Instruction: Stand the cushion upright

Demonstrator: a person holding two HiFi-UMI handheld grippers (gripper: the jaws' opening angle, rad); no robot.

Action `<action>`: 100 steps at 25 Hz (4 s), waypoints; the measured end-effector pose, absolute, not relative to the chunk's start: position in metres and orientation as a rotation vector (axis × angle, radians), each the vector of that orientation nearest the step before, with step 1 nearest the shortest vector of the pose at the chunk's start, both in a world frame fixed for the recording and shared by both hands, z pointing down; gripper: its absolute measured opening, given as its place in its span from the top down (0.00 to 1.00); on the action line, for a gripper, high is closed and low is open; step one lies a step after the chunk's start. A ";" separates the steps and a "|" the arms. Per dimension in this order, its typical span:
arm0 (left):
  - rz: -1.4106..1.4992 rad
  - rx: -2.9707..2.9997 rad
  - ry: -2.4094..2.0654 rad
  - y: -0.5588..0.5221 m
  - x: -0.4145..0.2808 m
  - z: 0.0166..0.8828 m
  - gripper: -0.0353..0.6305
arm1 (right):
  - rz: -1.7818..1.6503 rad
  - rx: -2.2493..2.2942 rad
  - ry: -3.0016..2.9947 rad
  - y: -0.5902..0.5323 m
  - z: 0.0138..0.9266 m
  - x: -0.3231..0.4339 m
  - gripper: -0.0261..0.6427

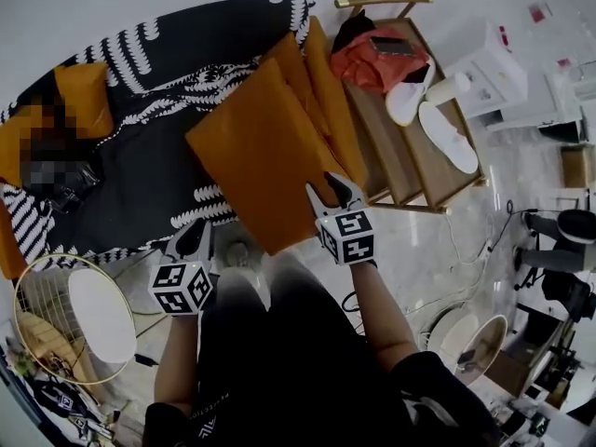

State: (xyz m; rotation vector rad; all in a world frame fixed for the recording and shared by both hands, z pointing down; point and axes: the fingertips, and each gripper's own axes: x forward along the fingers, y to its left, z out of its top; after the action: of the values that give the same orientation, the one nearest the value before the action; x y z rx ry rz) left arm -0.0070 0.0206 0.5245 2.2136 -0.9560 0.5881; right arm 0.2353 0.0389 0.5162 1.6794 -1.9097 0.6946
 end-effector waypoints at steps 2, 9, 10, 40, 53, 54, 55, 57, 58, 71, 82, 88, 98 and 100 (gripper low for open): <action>0.580 2.180 -0.979 0.019 -0.001 0.530 0.86 | 0.706 1.652 -1.916 0.030 0.525 0.244 0.74; 0.590 2.096 -1.061 0.019 0.013 0.549 0.85 | 0.720 1.535 -1.933 0.010 0.557 0.262 0.72; 0.592 2.087 -1.070 0.019 0.013 0.551 0.85 | 0.723 1.524 -1.934 0.008 0.561 0.264 0.72; 0.639 1.888 -1.219 0.040 0.020 0.602 0.84 | 0.748 1.272 -1.899 -0.035 0.661 0.269 0.54; 0.613 1.883 -1.256 0.031 0.015 0.600 0.84 | 0.718 1.224 -1.879 -0.031 0.660 0.265 0.75; 0.609 1.882 -1.258 0.031 0.015 0.599 0.84 | 0.714 1.223 -1.879 -0.031 0.659 0.265 0.78; 0.605 1.881 -1.260 0.030 0.015 0.599 0.84 | 0.711 1.223 -1.881 -0.030 0.658 0.264 0.80; 0.599 1.880 -1.264 0.030 0.014 0.597 0.84 | 0.712 1.229 -1.887 -0.030 0.656 0.262 0.84; 0.596 1.880 -1.267 0.030 0.013 0.596 0.84 | 0.717 1.235 -1.891 -0.029 0.654 0.262 0.86; 0.544 1.877 -1.319 0.023 0.008 0.588 0.85 | 0.737 1.216 -1.998 -0.023 0.622 0.240 0.94; 0.490 1.887 -1.338 0.016 -0.006 0.591 0.85 | 0.715 1.118 -2.126 -0.026 0.579 0.196 0.95; 0.443 1.912 -1.358 -0.001 -0.020 0.579 0.85 | 0.639 1.080 -2.158 -0.030 0.550 0.177 0.96; 0.410 1.917 -1.388 -0.025 -0.063 0.559 0.85 | 0.596 1.115 -2.183 -0.055 0.504 0.152 0.96; 0.405 1.922 -1.389 -0.031 -0.070 0.554 0.85 | 0.595 1.134 -2.194 -0.064 0.494 0.147 0.96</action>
State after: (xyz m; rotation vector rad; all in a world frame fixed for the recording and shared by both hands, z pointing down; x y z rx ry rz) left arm -0.0703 -0.0314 0.5545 1.9217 -1.3885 0.4049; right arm 0.1472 -0.0639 0.4942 1.1337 -2.1943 0.5953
